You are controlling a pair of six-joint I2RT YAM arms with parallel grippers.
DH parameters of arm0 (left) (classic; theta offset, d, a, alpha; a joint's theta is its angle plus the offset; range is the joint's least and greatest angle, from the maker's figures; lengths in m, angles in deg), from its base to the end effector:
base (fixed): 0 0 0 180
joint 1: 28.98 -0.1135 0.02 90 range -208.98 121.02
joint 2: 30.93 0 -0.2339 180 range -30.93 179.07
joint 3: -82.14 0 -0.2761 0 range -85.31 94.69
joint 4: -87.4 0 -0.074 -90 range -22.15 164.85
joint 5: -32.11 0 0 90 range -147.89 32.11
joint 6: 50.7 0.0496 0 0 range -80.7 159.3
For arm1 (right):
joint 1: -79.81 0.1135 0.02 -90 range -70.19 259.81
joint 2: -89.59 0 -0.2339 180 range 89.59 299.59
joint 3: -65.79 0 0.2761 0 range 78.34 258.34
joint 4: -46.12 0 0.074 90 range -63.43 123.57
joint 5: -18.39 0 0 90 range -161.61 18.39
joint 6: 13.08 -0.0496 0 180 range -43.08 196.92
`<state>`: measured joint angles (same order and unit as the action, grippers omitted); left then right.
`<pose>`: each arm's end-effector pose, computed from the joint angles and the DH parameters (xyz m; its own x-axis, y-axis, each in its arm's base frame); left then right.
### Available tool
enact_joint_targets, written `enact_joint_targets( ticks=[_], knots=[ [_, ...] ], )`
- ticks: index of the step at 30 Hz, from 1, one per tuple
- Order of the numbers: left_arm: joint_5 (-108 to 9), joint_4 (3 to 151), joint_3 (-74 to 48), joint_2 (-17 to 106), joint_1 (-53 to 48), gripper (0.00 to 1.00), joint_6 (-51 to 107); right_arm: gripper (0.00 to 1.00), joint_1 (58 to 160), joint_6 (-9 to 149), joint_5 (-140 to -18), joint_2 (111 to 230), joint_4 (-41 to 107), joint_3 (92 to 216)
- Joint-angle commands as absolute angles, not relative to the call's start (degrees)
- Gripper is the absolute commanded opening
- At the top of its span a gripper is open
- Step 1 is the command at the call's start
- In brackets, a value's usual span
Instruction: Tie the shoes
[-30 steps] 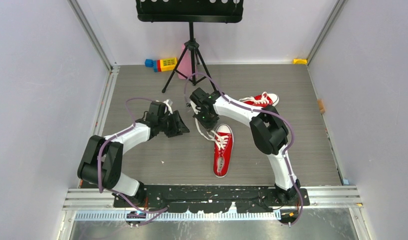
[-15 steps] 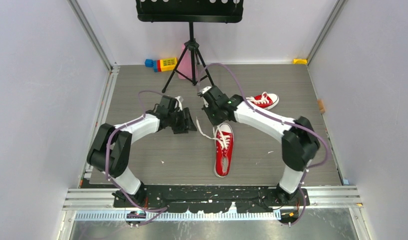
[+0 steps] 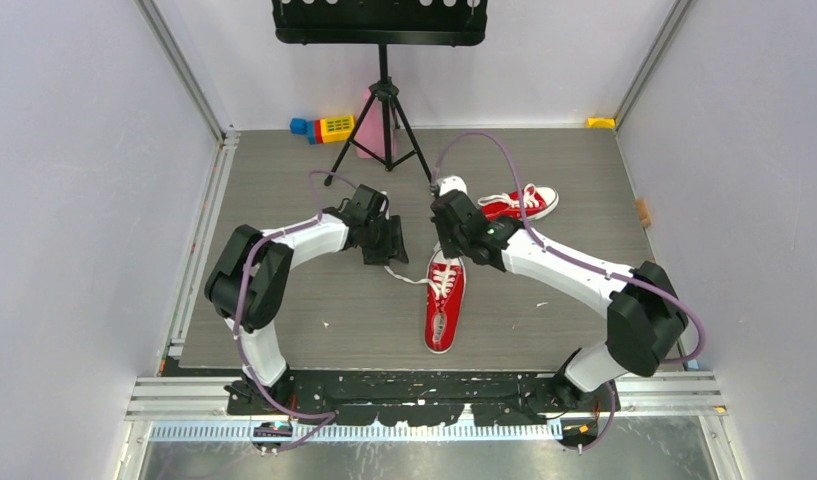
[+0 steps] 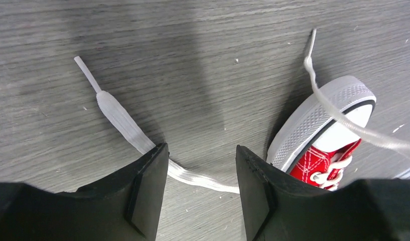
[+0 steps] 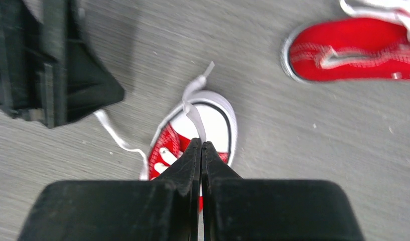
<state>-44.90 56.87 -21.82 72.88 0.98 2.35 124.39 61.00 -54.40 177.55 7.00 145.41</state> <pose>0.3275 -0.2016 0.1079 -0.9431 -0.1325 -0.3050 0.0276 0.8829 -0.4687 0.2716 0.2471 0.2178 -0.6495 -0.2722 -0.7100 -0.3638 0.9312 -0.0242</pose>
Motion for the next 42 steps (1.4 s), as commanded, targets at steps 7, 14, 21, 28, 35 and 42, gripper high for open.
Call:
enact_joint_targets(
  ticks=[7, 14, 21, 28, 35, 42],
  knots=[
    [-53.06, 49.87, -23.87, 67.85, 3.55, 0.57, 4.60, 0.10, 124.73, 48.46, -44.00, 160.27, 11.64, 129.00],
    [-57.36, 48.02, -25.80, 66.14, 6.05, 0.55, 5.34, 0.13, 124.72, 42.35, -45.09, 151.92, 11.19, 118.01],
    [-60.78, 45.06, -27.59, 63.23, 6.44, 0.53, 7.11, 0.14, 124.73, 35.26, -39.63, 146.05, 3.33, 112.91],
    [-68.23, 36.73, -25.07, 53.79, 10.18, 0.57, 8.15, 0.41, 124.70, 35.55, -36.78, 149.67, -0.86, 117.94],
    [-68.51, 41.78, -33.25, 46.47, 10.27, 0.71, -2.27, 0.60, 124.73, 39.46, -38.17, 149.80, -0.58, 122.34],
    [-74.64, 43.14, -39.39, 44.41, 10.19, 0.92, -30.10, 0.60, 124.73, 42.83, -39.83, 146.10, 2.43, 122.02]
  ],
)
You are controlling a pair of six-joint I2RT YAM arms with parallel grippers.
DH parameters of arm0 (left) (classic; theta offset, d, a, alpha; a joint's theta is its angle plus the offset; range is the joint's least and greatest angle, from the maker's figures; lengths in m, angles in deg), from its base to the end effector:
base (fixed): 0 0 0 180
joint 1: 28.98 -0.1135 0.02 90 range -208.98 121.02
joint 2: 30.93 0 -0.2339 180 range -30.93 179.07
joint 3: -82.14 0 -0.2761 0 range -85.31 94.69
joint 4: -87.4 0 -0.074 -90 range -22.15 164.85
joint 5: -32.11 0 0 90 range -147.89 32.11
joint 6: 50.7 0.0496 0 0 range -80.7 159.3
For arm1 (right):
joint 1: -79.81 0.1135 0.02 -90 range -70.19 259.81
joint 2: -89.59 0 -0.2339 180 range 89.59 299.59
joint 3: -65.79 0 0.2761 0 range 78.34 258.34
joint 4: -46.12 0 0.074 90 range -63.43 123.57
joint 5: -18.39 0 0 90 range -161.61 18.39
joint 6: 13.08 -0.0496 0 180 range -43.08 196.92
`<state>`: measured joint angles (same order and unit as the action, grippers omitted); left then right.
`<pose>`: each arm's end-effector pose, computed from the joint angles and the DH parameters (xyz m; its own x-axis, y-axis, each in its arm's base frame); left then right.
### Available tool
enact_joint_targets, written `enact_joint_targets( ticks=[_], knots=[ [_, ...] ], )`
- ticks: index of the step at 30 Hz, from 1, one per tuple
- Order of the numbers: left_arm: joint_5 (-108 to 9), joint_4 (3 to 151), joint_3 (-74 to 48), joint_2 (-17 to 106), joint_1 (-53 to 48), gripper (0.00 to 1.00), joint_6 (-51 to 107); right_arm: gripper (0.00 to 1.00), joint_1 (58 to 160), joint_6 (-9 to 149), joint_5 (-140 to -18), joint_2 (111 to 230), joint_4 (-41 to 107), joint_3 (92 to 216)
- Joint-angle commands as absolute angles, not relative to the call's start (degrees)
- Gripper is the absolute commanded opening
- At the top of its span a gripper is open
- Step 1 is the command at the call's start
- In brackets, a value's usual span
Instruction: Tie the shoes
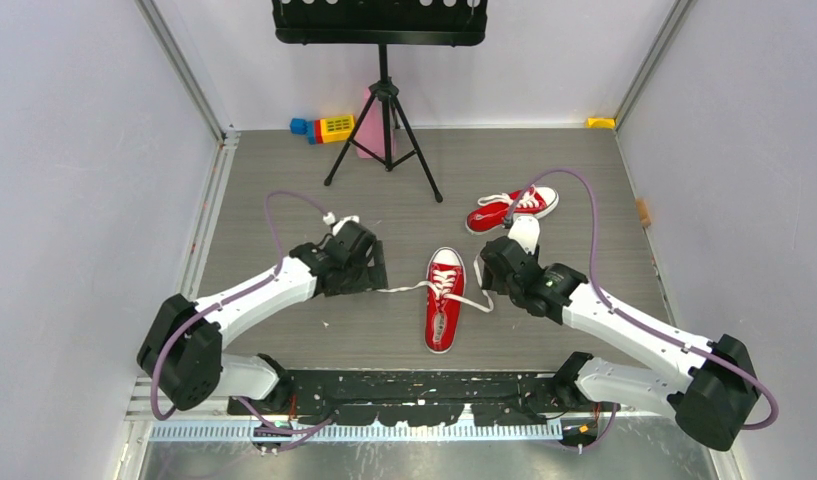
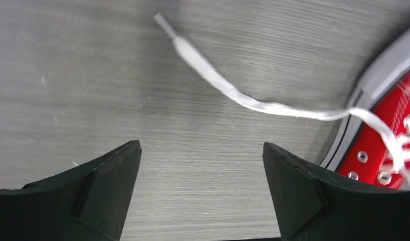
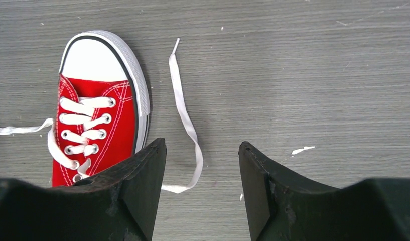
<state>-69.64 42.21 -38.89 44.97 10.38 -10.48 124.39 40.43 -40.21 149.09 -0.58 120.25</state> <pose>0.2263 -0.1726 0.1516 -0.8592 -0.2621 -0.4394 -0.1685 0.9558 -0.2408 0.1950 0.1559 0.1994 -0.6693 0.0531 -0.7411 0.0357 0.9986 0.0393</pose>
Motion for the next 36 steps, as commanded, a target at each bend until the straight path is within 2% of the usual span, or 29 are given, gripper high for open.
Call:
enact_joint_targets(
  ticks=[1, 4, 10, 27, 28, 31, 33, 35, 36],
  knots=[
    [-74.66, 40.19, -38.33, 45.81, 10.19, 0.91, -34.56, 0.60, 124.73, 43.35, -39.75, 145.60, 2.45, 122.11],
    [-74.02, 33.50, -32.97, 50.10, 10.70, 0.91, -38.16, 0.60, 124.72, 44.79, -39.44, 144.29, 2.37, 122.21],
    [-73.58, 26.52, -25.08, 58.43, 11.96, 0.82, -42.82, 0.60, 124.68, 46.13, -39.67, 142.79, 2.79, 122.20],
    [-74.00, 27.15, -16.41, 71.73, 17.90, 0.63, -54.04, 0.60, 124.73, 46.87, -41.64, 139.78, 2.23, 121.66],
    [-74.57, 27.01, -15.76, 72.65, 18.03, 0.61, -54.04, 0.60, 124.73, 46.79, -41.84, 139.78, 2.19, 121.65],
    [-75.64, 26.62, -14.22, 74.97, 18.10, 0.39, -53.87, 0.60, 124.70, 46.20, -42.86, 139.75, 1.42, 122.33],
    [-76.21, 27.37, -14.35, 75.49, 18.05, 0.29, -53.28, 0.60, 124.73, 46.00, -43.29, 139.60, 1.30, 122.41],
    [-76.70, 30.05, -15.50, 75.10, 18.05, 0.11, -51.36, 0.60, 124.72, 45.64, -43.39, 139.72, 1.23, 122.19],
    [-77.34, 31.18, -16.25, 74.55, 18.05, 0.07, -50.04, 0.60, 124.73, 45.38, -43.66, 139.88, 1.07, 122.05]
  ],
)
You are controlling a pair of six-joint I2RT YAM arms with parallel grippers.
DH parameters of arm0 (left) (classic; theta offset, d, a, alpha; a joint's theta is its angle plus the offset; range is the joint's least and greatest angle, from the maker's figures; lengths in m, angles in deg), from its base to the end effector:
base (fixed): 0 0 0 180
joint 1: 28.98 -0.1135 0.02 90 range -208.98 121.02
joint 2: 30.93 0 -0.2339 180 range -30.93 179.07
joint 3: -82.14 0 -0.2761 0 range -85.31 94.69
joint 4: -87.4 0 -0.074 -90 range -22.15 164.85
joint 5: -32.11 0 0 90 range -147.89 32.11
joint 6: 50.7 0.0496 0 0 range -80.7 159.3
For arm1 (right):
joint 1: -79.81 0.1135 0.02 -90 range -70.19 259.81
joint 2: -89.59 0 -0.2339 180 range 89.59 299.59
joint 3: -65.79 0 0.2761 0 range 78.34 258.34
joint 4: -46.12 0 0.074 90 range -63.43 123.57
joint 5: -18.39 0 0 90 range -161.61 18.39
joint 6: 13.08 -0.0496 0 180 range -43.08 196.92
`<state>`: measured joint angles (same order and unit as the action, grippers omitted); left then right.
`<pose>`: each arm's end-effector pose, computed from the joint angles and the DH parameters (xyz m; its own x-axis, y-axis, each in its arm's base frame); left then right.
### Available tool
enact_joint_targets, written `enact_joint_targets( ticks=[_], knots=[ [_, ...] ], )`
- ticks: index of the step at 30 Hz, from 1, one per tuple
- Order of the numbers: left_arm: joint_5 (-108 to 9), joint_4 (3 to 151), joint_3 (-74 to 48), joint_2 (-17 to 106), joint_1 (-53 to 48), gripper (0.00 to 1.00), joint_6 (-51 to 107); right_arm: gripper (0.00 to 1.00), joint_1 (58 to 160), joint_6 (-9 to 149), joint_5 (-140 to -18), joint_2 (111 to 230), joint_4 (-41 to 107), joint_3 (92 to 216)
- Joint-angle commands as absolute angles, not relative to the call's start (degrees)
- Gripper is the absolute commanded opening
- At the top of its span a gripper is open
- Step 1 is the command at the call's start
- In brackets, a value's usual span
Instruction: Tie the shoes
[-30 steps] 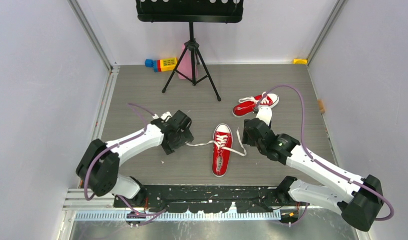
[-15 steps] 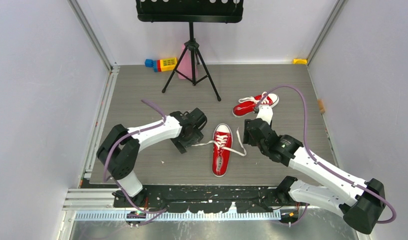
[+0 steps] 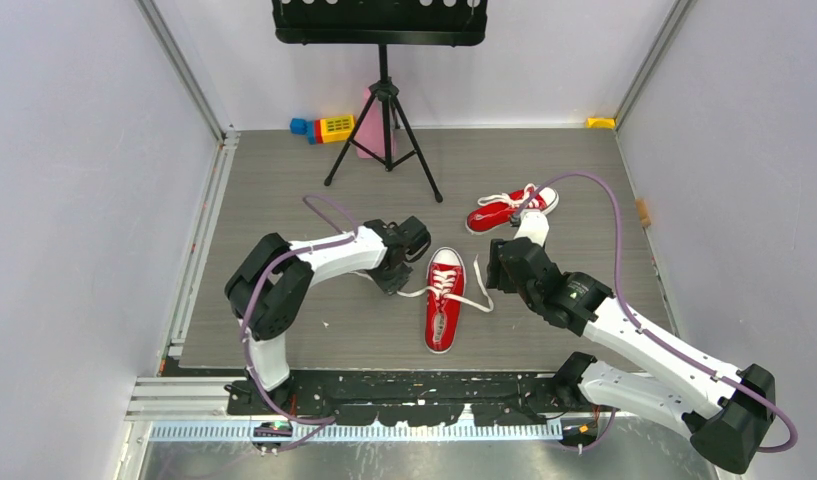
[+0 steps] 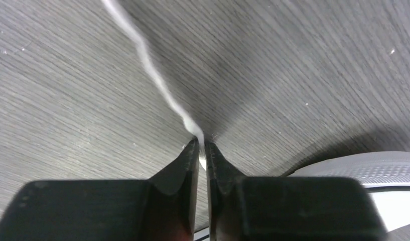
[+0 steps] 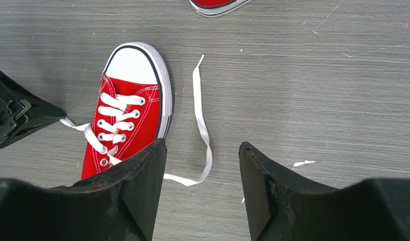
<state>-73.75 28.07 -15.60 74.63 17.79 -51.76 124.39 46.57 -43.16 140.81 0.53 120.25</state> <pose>0.2509 -0.2471 0.1089 -0.6642 -0.6976 -0.2686 -0.6917 0.7098 -0.1333 0.1847 0.1489 0.2322 -0.5992 0.0333 -0.7999 -0.0737 0.9926 0.0965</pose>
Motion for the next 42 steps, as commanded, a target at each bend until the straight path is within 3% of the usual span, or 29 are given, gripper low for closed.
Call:
enact_joint_targets(
  ticks=[1, 7, 8, 9, 12, 20, 29, 36, 42],
  knots=[
    [-78.24, 32.75, -17.10, 73.56, 18.05, 0.05, -48.16, 0.60, 124.73, 45.08, -44.40, 140.01, 0.87, 122.15],
    [-83.72, 39.89, -21.66, 64.26, 18.05, 0.00, -28.36, 0.63, 124.73, 40.62, -51.37, 141.67, 0.32, 122.12],
    [-84.07, 39.95, -22.00, 62.67, 18.09, 0.00, -25.97, 0.67, 124.79, 40.05, -53.40, 142.43, 0.50, 122.44],
    [-83.52, 41.10, -22.74, 60.92, 18.05, 0.00, -23.29, 0.78, 125.11, 39.89, -56.71, 143.47, 0.86, 122.72],
    [-80.25, 45.70, -25.47, 56.51, 18.05, 0.00, -17.98, 0.81, 129.21, 38.02, -54.15, 147.61, 0.33, 124.02],
    [-72.71, 55.10, -31.08, 49.52, 18.05, 0.00, -8.76, 0.67, 141.84, 32.63, -45.19, 161.51, -1.40, 128.92],
    [-73.08, 54.15, -33.30, 42.97, 18.05, 0.00, -5.17, 0.41, 144.63, 28.59, -40.07, 169.54, -1.89, 129.86],
    [-74.24, 44.51, -27.97, 43.54, 16.77, 0.00, -0.63, 0.26, 144.67, 28.37, -35.63, 169.84, -7.10, 130.98],
    [-76.73, 37.84, -22.81, 46.34, 14.09, 0.00, 1.52, 0.07, 144.68, 28.00, -33.59, 166.90, -7.65, 130.76]
  ],
)
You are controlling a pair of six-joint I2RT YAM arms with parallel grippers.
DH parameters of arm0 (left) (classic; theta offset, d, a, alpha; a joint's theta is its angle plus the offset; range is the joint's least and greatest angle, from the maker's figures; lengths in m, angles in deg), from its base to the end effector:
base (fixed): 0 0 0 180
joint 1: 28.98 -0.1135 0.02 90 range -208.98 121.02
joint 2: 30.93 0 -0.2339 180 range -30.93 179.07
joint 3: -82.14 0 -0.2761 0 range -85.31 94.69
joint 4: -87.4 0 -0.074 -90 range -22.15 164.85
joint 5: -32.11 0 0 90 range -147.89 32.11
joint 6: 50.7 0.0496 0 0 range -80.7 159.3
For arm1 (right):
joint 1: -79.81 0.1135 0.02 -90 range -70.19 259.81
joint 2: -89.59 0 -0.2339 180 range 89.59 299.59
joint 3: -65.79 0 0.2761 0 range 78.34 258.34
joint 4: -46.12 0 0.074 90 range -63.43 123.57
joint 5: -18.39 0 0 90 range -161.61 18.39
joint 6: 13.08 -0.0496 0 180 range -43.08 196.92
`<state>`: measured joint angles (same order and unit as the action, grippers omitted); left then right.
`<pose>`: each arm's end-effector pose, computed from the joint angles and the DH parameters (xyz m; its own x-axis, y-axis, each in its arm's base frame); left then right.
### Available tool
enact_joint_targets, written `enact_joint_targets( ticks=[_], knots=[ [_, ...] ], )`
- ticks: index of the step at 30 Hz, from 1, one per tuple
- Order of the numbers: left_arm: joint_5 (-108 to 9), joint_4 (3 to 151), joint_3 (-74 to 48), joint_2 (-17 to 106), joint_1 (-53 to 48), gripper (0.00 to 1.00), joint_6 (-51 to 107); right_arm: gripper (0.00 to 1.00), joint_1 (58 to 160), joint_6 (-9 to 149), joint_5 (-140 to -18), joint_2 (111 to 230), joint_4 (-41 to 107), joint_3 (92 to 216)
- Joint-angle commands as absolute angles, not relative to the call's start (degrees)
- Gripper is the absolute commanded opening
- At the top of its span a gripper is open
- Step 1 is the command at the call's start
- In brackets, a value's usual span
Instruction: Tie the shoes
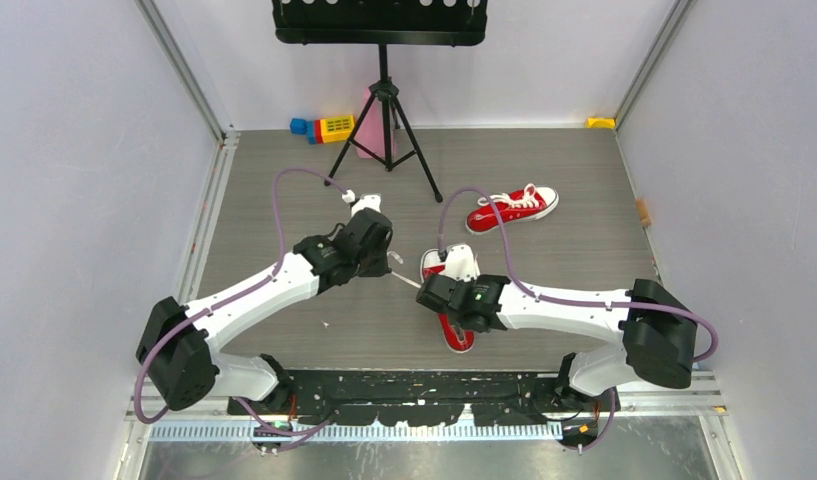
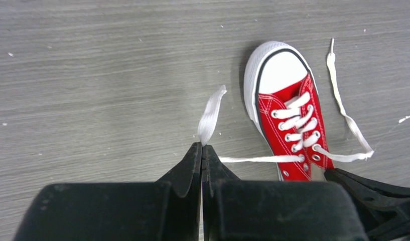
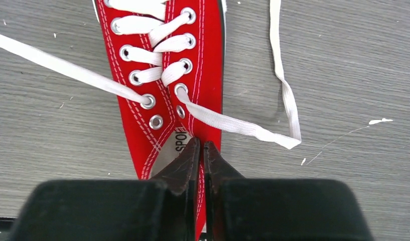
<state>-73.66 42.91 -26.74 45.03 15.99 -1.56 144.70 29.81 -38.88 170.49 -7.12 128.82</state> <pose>0.2343 -0.2150 0.2248 -0.7688 -0.1219 -0.6277 0.0686 0.9603 -0.2704 0.1445 0.2451 0.1502 -0.7769 -0.2054 -0.5951 -0.1737 0.9785 -0.1110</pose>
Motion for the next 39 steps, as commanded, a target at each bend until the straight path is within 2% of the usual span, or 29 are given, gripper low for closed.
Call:
enact_joint_targets(
  ticks=[1, 8, 13, 16, 18, 19, 20, 25, 30, 39],
  knots=[
    [-76.74, 37.09, -22.11, 46.83, 13.50, 0.00, 1.70, 0.04, 144.68, 27.83, -33.49, 166.05, -7.33, 130.58],
    [-78.93, 31.77, -17.90, 49.18, 10.57, 0.00, 2.66, 0.00, 142.37, 26.27, -33.60, 161.18, -4.92, 128.16],
    [-74.11, 34.09, -19.01, 50.49, 9.44, 0.00, 3.31, 0.02, 135.09, 27.84, -45.21, 159.59, 2.68, 123.68],
    [-68.91, 38.39, -21.39, 50.51, 9.45, 0.00, 3.15, 0.23, 134.83, 28.31, -48.90, 158.24, 5.77, 121.42],
    [-64.91, 41.87, -23.16, 50.14, 9.49, 0.00, 2.73, 0.53, 134.83, 28.94, -50.32, 157.90, 6.89, 120.79],
    [-63.16, 43.46, -23.97, 50.00, 9.44, 0.00, 2.47, 0.62, 134.83, 29.24, -50.52, 157.88, 6.94, 120.73],
    [-61.61, 44.66, -24.30, 49.83, 9.43, 0.00, 2.40, 0.67, 134.83, 29.60, -50.53, 157.76, 7.02, 120.84],
    [-59.09, 45.99, -23.10, 48.38, 9.58, 0.00, 4.23, 0.70, 134.45, 33.29, -50.69, 155.15, 7.08, 121.63],
    [-59.96, 51.03, -22.19, 46.55, 13.07, 0.00, 10.69, 0.71, 127.87, 33.55, -54.18, 150.72, 4.03, 121.98],
    [-51.36, 62.44, -18.01, 54.09, 17.09, 0.00, 19.42, 0.76, 120.38, 31.92, -52.28, 140.89, -0.09, 119.04]
  ],
)
